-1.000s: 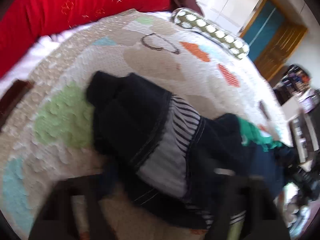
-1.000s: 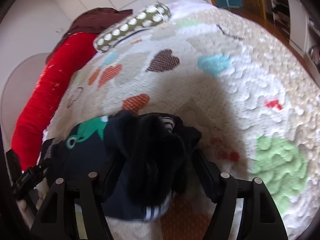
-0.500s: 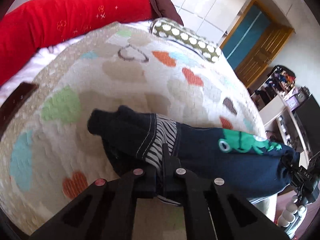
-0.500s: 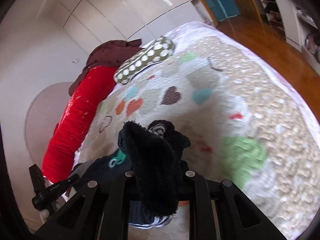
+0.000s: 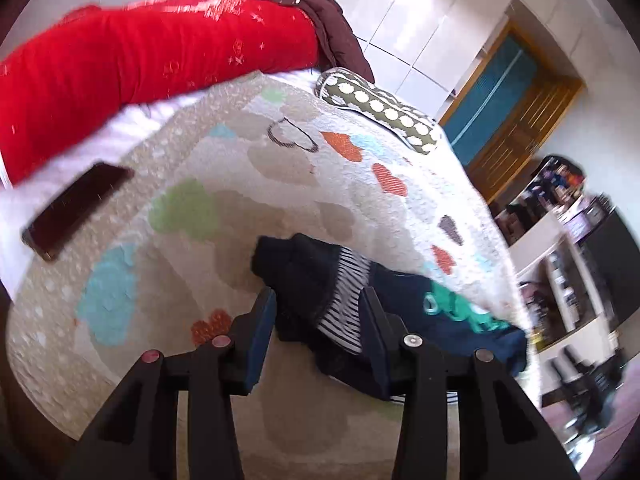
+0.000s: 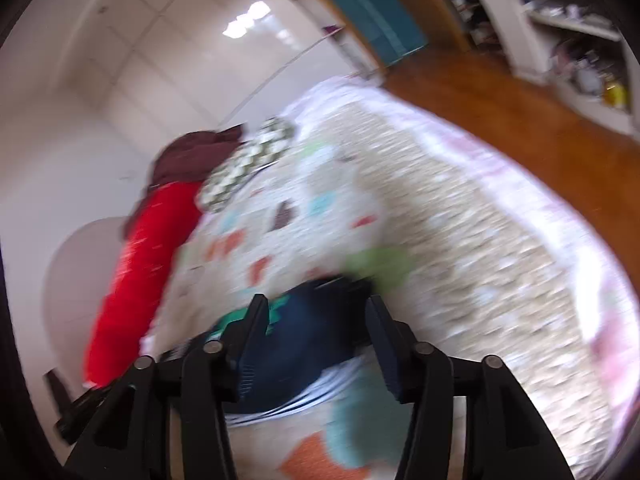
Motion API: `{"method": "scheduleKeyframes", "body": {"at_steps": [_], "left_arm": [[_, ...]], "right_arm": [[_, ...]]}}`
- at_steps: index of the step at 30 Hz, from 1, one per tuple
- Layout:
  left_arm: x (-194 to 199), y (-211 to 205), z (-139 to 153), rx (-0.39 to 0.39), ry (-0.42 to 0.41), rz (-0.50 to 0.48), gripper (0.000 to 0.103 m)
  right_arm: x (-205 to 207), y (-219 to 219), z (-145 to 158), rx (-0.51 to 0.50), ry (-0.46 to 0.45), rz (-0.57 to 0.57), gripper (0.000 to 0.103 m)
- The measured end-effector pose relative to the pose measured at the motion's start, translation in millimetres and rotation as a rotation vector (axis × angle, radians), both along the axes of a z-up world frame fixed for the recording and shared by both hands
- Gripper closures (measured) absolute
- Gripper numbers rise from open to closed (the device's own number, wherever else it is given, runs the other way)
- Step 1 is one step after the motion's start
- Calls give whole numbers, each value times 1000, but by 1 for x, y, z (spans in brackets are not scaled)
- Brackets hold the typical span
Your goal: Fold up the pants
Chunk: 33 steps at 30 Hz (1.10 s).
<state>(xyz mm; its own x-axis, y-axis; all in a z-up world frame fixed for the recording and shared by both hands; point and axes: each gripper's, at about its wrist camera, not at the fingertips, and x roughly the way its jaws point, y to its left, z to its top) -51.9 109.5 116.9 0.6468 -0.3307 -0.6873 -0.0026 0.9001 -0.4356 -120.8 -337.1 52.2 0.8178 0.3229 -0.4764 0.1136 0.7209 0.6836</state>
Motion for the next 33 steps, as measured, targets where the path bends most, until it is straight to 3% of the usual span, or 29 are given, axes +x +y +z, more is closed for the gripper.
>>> {"method": "scheduleKeyframes", "body": {"at_steps": [2,5,10,13,21,27,29,30,31,33], "left_arm": [[4,-4,-4,-46,18,-27,61],[15,-20,-22,-138,79,-83,61],[27,-35,-58,-269,227,-153,62],[33,-37,-65,-310,242,-152,63],[39,-35,-70,-274,262,-109,63],[45,-48,-79,-284,313,-153,63],[48,-53,-74,-268,292,-153,72],[50,-54,-72,-262,286,-151,89],[52,-55,-70,-259,288,-151,99],[54,-56,-65,-263,282,-151,99]], "right_arm": [[19,37,-13,83,26,169,45],[44,85,-28,141,63,328,46],[57,127,-40,137,95,374,46],[65,126,-48,122,105,373,45],[53,106,-68,155,137,305,45],[54,107,-66,140,131,309,45],[52,109,-63,122,120,314,45],[51,109,-61,116,114,317,45],[50,110,-59,119,105,322,45],[48,111,-56,142,81,345,45]]}}
